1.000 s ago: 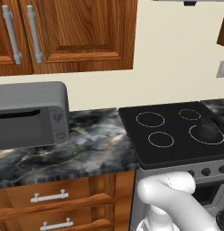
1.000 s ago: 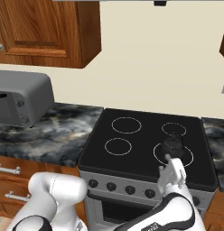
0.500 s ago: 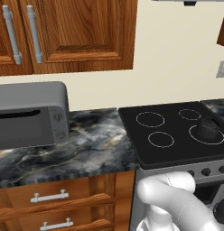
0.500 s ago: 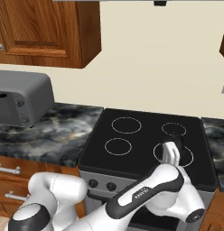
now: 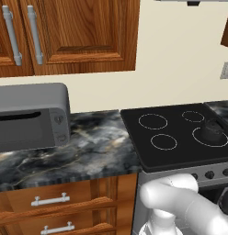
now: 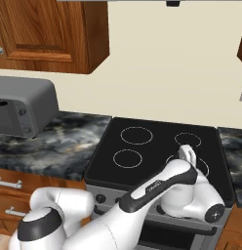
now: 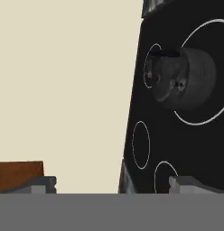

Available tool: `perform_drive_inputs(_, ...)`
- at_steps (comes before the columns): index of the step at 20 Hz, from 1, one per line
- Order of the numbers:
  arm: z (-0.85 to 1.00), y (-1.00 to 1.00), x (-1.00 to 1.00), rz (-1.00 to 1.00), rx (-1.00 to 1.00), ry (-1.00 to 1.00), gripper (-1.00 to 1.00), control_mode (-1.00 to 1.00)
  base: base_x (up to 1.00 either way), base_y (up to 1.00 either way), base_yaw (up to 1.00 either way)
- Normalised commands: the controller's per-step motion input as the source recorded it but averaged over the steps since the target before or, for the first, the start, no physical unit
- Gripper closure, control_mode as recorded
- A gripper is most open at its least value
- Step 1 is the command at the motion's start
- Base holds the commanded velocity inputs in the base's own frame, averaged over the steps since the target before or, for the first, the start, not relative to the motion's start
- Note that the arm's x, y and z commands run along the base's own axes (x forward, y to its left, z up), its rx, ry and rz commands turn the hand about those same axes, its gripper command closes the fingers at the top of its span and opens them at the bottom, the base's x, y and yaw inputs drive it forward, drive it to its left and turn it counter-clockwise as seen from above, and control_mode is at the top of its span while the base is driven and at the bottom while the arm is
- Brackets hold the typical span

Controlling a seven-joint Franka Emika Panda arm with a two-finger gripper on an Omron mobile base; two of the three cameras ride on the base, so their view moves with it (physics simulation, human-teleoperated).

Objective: The kettle is done boiling. Turn off the stove, then wait for 300 timesteps before moving the kettle to the dining table.

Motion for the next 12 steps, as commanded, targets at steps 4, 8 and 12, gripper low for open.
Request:
perform_drive_inputs(4,-0.07,-0.27,0.18,0.02,-0.07,0.12,-1.00,-1.00,0.00,0.00,0.00)
perform_drive_inputs(8,-0.15,-0.24,0.19,0.03,-0.07,0.11,-1.00,-1.00,0.00,0.00,0.00)
perform_drive_inputs(12,-0.25,-0.11,0.16,0.04,-0.05,0.03,-1.00,-1.00,0.00,0.00,0.00)
